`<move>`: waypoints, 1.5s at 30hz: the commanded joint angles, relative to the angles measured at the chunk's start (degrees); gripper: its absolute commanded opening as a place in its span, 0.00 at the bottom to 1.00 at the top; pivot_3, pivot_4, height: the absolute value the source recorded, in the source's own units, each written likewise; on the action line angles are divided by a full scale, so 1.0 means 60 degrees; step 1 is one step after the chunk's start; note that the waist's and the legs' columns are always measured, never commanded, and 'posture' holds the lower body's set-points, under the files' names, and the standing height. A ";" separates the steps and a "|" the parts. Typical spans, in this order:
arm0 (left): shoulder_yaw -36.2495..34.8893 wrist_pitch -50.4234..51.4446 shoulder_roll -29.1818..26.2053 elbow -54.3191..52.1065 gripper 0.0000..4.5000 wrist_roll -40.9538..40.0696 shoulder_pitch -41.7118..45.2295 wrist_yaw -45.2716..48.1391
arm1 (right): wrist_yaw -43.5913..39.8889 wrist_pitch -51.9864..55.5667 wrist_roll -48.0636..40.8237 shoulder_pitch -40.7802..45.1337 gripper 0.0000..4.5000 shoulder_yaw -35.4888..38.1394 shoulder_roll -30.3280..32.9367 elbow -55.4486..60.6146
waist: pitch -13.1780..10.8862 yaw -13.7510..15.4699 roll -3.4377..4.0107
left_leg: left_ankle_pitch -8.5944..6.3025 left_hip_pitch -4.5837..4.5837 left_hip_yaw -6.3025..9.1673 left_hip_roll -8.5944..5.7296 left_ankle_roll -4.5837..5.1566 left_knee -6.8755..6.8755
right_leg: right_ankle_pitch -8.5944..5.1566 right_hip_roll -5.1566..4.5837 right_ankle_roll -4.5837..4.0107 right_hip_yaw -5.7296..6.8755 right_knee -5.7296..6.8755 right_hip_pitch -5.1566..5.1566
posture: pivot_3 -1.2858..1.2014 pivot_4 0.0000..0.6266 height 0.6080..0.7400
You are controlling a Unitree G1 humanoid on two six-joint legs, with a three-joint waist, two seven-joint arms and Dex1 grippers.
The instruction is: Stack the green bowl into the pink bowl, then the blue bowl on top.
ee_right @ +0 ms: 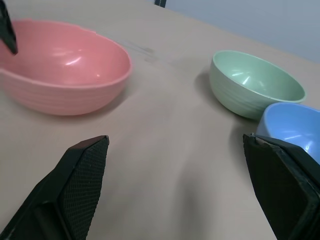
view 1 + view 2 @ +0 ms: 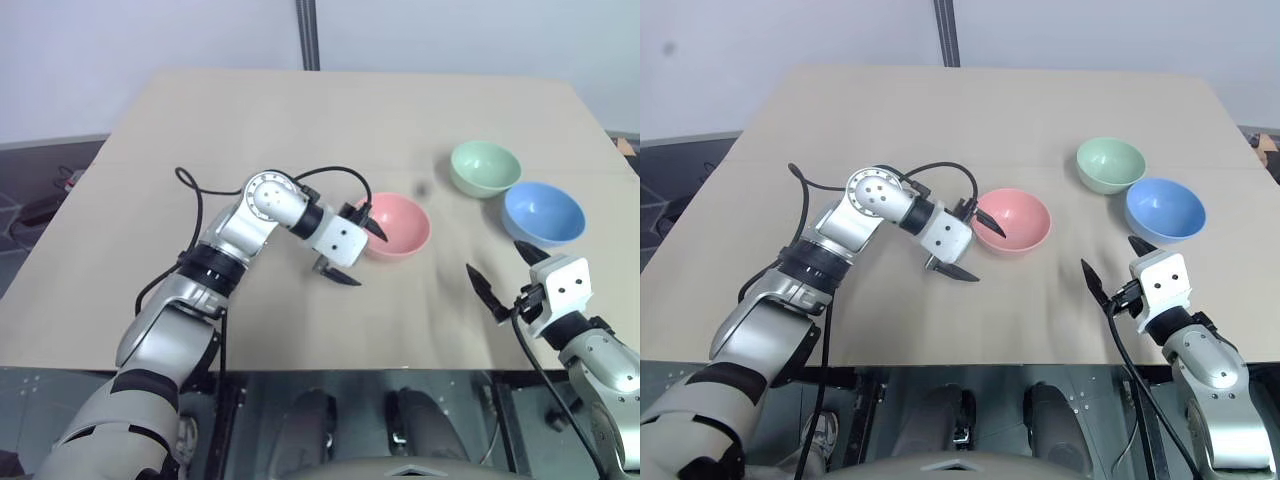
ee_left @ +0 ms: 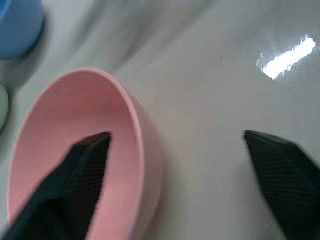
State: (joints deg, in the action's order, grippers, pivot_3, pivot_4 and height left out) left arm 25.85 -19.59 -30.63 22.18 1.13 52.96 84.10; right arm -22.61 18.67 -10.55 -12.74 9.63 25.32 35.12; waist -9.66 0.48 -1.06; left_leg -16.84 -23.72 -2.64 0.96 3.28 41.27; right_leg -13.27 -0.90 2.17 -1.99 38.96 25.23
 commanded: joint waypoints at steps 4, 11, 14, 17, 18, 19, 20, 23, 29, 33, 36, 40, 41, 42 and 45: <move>-0.2363 0.4267 -0.1190 -0.3362 0.99 -0.2792 -0.1493 -0.0585 | -0.0107 0.0119 0.1575 0.2099 1.00 -0.0550 0.1383 -0.1092 | 0.0002 -0.0239 0.0007 | 0.0001 0.0007 -0.0010 0.0013 -0.0001 0.0001 | 0.0002 0.0000 0.0003 -0.0010 0.0008 0.0003 | 0.52 0.24 1.00; -0.4747 0.7608 -0.1685 -0.5392 0.99 -0.5459 -0.3756 -0.2334 | -0.1520 0.0451 0.1769 0.5935 1.00 -0.1635 0.2154 -0.4754 | 0.0019 -0.0236 0.0040 | 0.0002 0.0015 -0.0013 0.0019 -0.0002 -0.0001 | 0.0006 0.0005 -0.0003 -0.0010 0.0011 0.0004 | 0.52 0.24 1.00; -0.5523 0.8071 -0.1830 -0.6189 0.99 -0.6242 -0.4698 -0.2616 | -0.2036 0.0052 0.2010 0.7481 1.00 -0.2156 0.2074 -0.6678 | 0.0020 -0.0241 0.0040 | 0.0002 0.0016 -0.0014 0.0021 -0.0002 -0.0002 | 0.0008 0.0000 -0.0005 -0.0009 0.0005 0.0002 | 0.52 0.24 1.00; -0.6199 0.8375 -0.1746 -0.6896 0.99 -0.6741 -0.5481 -0.3280 | -0.2378 -0.0581 0.2345 0.8874 1.00 -0.2650 0.1889 -0.8691 | 0.0020 -0.0188 0.0038 | 0.0020 0.0009 -0.0011 0.0018 -0.0034 -0.0009 | 0.0009 -0.0009 -0.0007 -0.0004 -0.0001 0.0005 | 0.52 0.24 1.00; -0.6407 0.8420 -0.1770 -0.7102 0.99 -0.6822 -0.5764 -0.3473 | -0.2462 -0.0730 0.2452 0.9332 1.00 -0.2810 0.1776 -0.9366 | 0.0020 -0.0204 0.0039 | 0.0024 0.0003 -0.0002 0.0014 -0.0041 -0.0011 | 0.0009 -0.0017 -0.0007 0.0005 -0.0004 0.0005 | 0.52 0.24 1.00; -0.6577 0.8475 -0.1815 -0.7313 0.99 -0.6889 -0.6037 -0.3599 | -0.2519 -0.0811 0.2520 0.9706 1.00 -0.2921 0.1665 -0.9946 | 0.0020 -0.0218 0.0039 | 0.0024 0.0003 -0.0003 0.0013 -0.0041 -0.0013 | 0.0009 -0.0018 -0.0008 0.0005 -0.0005 0.0005 | 0.52 0.24 1.00; -0.6775 0.8489 -0.1833 -0.7573 0.99 -0.6925 -0.6354 -0.3818 | -0.2544 -0.0881 0.2567 1.0128 1.00 -0.2982 0.1502 -1.0700 | 0.0020 -0.0226 0.0039 | 0.0024 0.0004 -0.0011 0.0011 -0.0043 -0.0016 | 0.0010 -0.0023 -0.0008 -0.0003 -0.0011 0.0007 | 0.52 0.24 1.00; -0.7282 0.8627 -0.1847 -0.8223 1.00 -0.7116 -0.7018 -0.4489 | -0.2612 -0.1327 0.2799 1.1126 0.80 -0.3153 0.1255 -1.2595 | 0.0020 -0.0221 0.0039 | 0.0025 0.0003 -0.0013 0.0005 -0.0044 -0.0034 | 0.0011 -0.0038 -0.0009 -0.0008 -0.0014 0.0012 | 0.52 0.24 1.00; -0.7528 0.8664 -0.1846 -0.8795 1.00 -0.7306 -0.7647 -0.5106 | -0.2600 -0.2304 0.3177 1.1995 0.22 -0.3332 0.1059 -1.4576 | 0.0020 -0.0239 0.0040 | 0.0026 0.0004 -0.0001 -0.0009 -0.0047 -0.0046 | 0.0014 -0.0107 -0.0014 0.0005 -0.0011 0.0010 | 0.52 0.24 1.00; -0.7521 0.8588 -0.1840 -0.8958 1.00 -0.7348 -0.7864 -0.5379 | -0.2785 -0.2695 0.3297 1.2206 0.02 -0.3356 0.0937 -1.4879 | 0.0019 -0.0258 0.0042 | 0.0027 0.0007 0.0001 -0.0008 -0.0048 -0.0049 | 0.0016 -0.0107 -0.0018 0.0014 -0.0009 0.0011 | 0.52 0.24 1.00; -0.7473 0.8468 -0.1783 -0.8872 1.00 -0.7277 -0.7906 -0.5506 | -0.2854 -0.3070 0.3416 1.2181 0.02 -0.3414 0.0990 -1.4555 | 0.0018 -0.0265 0.0043 | 0.0027 0.0009 0.0002 -0.0008 -0.0049 -0.0057 | 0.0018 -0.0107 -0.0020 0.0015 -0.0008 0.0012 | 0.52 0.24 1.00; -0.7302 0.8195 -0.1613 -0.8459 1.00 -0.7017 -0.7847 -0.5710 | -0.4403 -0.2918 0.2175 1.1314 0.02 -0.2929 0.1096 -1.1477 | 0.0014 -0.0247 0.0050 | 0.0027 0.0004 0.0001 -0.0008 -0.0050 -0.0063 | 0.0019 -0.0109 -0.0020 0.0016 -0.0011 0.0018 | 0.52 0.24 1.00; -0.7236 0.8093 -0.1587 -0.8352 1.00 -0.6931 -0.7850 -0.5697 | -0.4970 -0.2442 0.1524 1.0825 0.02 -0.2800 0.1147 -1.0045 | 0.0014 -0.0246 0.0051 | 0.0027 0.0003 0.0008 -0.0008 -0.0049 -0.0071 | 0.0018 -0.0109 -0.0020 0.0021 -0.0014 0.0018 | 0.52 0.24 1.00; -0.7147 0.7938 -0.1544 -0.8168 1.00 -0.6766 -0.7859 -0.5683 | -0.5639 -0.1407 0.0377 1.0107 0.02 -0.2702 0.1281 -0.7997 | 0.0014 -0.0215 0.0050 | 0.0027 0.0004 0.0009 -0.0007 -0.0049 -0.0073 | 0.0018 -0.0109 -0.0020 0.0023 -0.0014 0.0018 | 0.52 0.24 1.00; -0.6922 0.7594 -0.1486 -0.7733 1.00 -0.6449 -0.7799 -0.5574 | -0.6206 0.0684 -0.1029 0.8578 0.02 -0.2784 0.1849 -0.3984 | 0.0017 -0.0158 0.0054 | 0.0025 -0.0007 0.0052 -0.0006 -0.0047 -0.0117 | 0.0015 -0.0117 -0.0024 0.0043 -0.0042 0.0019 | 0.52 0.24 1.00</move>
State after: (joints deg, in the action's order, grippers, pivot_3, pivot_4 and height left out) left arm -15.89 28.26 -39.71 -24.93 -38.68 5.69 50.09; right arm -57.81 15.21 -10.99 41.38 -8.10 33.80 -2.65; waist -9.56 -0.47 -0.73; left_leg -16.69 -23.78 -2.29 0.92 3.00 40.52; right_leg -13.18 -1.62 2.02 -1.68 38.69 25.33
